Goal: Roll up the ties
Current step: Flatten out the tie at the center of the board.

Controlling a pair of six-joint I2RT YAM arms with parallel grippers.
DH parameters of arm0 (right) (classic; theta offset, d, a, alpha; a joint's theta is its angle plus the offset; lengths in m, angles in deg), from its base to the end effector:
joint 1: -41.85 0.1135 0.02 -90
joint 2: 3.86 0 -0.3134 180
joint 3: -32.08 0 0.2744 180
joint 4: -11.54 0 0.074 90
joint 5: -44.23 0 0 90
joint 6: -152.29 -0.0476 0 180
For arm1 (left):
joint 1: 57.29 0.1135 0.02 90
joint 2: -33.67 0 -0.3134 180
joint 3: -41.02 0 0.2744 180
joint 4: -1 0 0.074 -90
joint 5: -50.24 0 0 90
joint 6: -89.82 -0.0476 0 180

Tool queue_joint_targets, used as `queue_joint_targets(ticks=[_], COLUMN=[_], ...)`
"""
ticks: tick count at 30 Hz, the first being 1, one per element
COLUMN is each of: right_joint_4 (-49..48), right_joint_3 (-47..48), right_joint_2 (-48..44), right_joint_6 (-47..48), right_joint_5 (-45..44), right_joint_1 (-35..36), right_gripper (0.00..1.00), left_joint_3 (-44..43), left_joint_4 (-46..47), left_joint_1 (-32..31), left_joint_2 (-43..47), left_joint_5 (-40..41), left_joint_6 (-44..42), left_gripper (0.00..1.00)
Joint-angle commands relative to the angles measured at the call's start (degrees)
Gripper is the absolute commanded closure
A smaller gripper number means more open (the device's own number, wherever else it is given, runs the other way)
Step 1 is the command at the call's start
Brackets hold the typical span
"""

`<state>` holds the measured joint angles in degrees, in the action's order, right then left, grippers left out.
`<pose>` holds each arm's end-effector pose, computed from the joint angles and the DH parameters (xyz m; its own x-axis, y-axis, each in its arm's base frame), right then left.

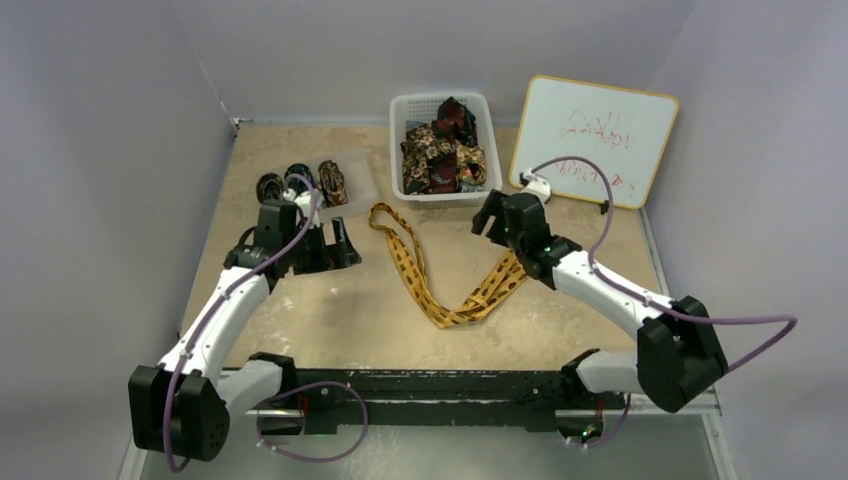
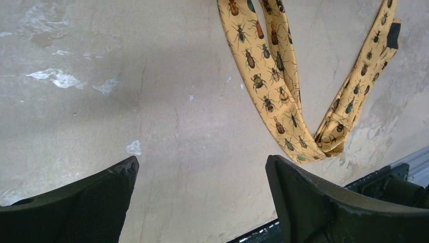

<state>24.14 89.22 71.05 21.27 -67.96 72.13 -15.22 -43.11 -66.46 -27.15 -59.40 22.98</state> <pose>0.2695 0.1365 0.2727 -0.4511 0.4403 -0.7763 0.1466 0.8946 0.4222 0.2138 -0.0507 0.2760 -0.8270 -0.2417 -0.5076 0.0477 0.8694 -0.4918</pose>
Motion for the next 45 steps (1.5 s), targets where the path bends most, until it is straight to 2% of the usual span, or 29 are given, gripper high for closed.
queue_joint_targets(ticks=[1, 7, 13, 18, 25, 28, 34, 38, 41, 45], right_joint_4=[-17.92, -18.21, -16.53, -11.45, -8.41, -7.68, -6.25, -6.51, -11.90, -16.72], right_joint_3=[0.37, 12.65, 21.69, 27.99, 32.25, 33.80, 35.90, 34.98, 30.42, 24.02], right_joint_2=[4.38, 19.31, 29.82, 36.59, 41.79, 43.48, 44.65, 40.08, 32.88, 26.25], right_joint_6=[7.72, 12.41, 15.53, 20.63, 25.07, 26.20, 27.83, 28.40, 30.83, 34.32], right_joint_5=[21.70, 21.24, 18.73, 16.01, 11.53, 9.50, 4.11, -1.39, -0.94, -6.23], right_joint_1=[2.64, 13.10, 14.78, 15.24, 16.71, 17.28, 20.09, 22.34, 23.80, 28.85], right_gripper=[0.20, 0.18, 0.18, 0.18, 0.19, 0.23, 0.61, 0.86, 0.92, 0.93], left_joint_3=[-2.21, -2.26, -2.24, -2.43, -2.43, -2.45, -2.47, -2.52, -2.72, -5.04], left_joint_4=[-0.51, -1.25, -1.47, -1.51, -1.47, -1.55, -1.61, -1.64, -2.38, -8.46], left_joint_1=[-0.15, -0.15, -0.17, -0.15, -0.15, -0.19, -0.15, -0.16, -0.15, 0.65], left_joint_2=[3.13, 5.81, 6.51, 5.82, 5.68, 5.62, 5.70, 5.86, 6.34, 5.59], left_joint_5=[4.94, 8.98, 10.02, 10.06, 10.05, 10.00, 10.06, 10.47, 13.32, 25.76], left_joint_6=[0.84, 1.93, 2.33, 2.24, 2.24, 2.24, 2.24, 2.32, 4.01, 10.59], left_gripper=[0.04, 0.04, 0.04, 0.04, 0.04, 0.04, 0.04, 0.04, 0.04, 0.00])
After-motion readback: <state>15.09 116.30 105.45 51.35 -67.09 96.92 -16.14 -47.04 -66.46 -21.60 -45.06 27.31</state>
